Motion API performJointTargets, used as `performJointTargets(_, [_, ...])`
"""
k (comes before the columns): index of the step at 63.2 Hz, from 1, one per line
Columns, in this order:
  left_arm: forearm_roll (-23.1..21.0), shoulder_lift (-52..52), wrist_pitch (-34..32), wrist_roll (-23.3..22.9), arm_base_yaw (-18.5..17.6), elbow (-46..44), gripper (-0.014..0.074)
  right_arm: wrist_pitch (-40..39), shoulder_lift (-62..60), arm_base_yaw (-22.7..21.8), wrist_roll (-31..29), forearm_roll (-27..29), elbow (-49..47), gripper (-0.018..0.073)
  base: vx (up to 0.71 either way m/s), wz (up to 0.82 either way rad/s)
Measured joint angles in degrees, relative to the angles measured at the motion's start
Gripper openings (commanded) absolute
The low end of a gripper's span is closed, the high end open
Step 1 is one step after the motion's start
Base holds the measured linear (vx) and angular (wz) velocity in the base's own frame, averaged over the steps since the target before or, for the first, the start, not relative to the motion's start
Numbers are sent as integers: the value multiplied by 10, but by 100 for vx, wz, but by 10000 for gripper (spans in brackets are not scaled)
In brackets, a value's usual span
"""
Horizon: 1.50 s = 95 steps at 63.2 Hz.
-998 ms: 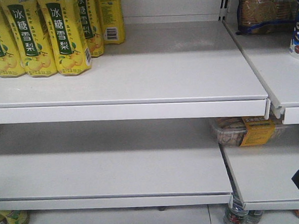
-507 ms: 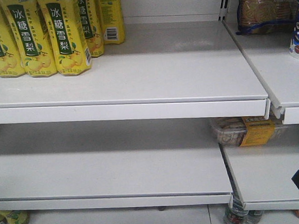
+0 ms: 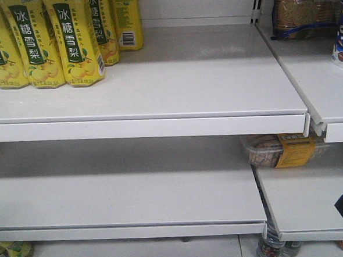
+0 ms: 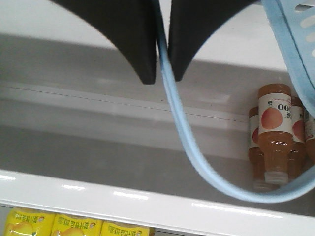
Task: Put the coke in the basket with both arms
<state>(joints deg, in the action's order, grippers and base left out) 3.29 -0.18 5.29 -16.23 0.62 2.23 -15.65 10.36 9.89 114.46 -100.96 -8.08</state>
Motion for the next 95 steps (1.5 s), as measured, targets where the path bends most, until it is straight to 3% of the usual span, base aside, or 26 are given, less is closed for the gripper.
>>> performJointTargets(19, [0, 0, 0, 0, 0, 0, -5, 35, 0, 0, -7, 10, 1, -5, 0, 0])
performJointTargets(33, [0, 0, 0, 0, 0, 0, -5, 147, 0, 0, -103, 175, 10, -5, 0, 0])
performJointTargets(42, [0, 0, 0, 0, 0, 0, -5, 181, 0, 0, -217, 312, 10, -5, 0, 0])
performJointTargets(51, [0, 0, 0, 0, 0, 0, -5, 201, 0, 0, -397, 485, 10, -5, 0, 0])
performJointTargets(58, [0, 0, 0, 0, 0, 0, -5, 210, 0, 0, -512, 582, 10, -5, 0, 0])
performJointTargets(71, [0, 0, 0, 0, 0, 0, -5, 228, 0, 0, -605, 650, 10, -5, 0, 0])
performJointTargets(75, [0, 0, 0, 0, 0, 0, -5, 249, 0, 0, -637, 694, 10, -5, 0, 0])
performJointTargets(87, [0, 0, 0, 0, 0, 0, -5, 301, 0, -19, -823, 853, 12, -5, 0, 0])
performJointTargets(95, [0, 0, 0, 0, 0, 0, -5, 261, -9, -50, -900, 896, 41, -5, 0, 0])
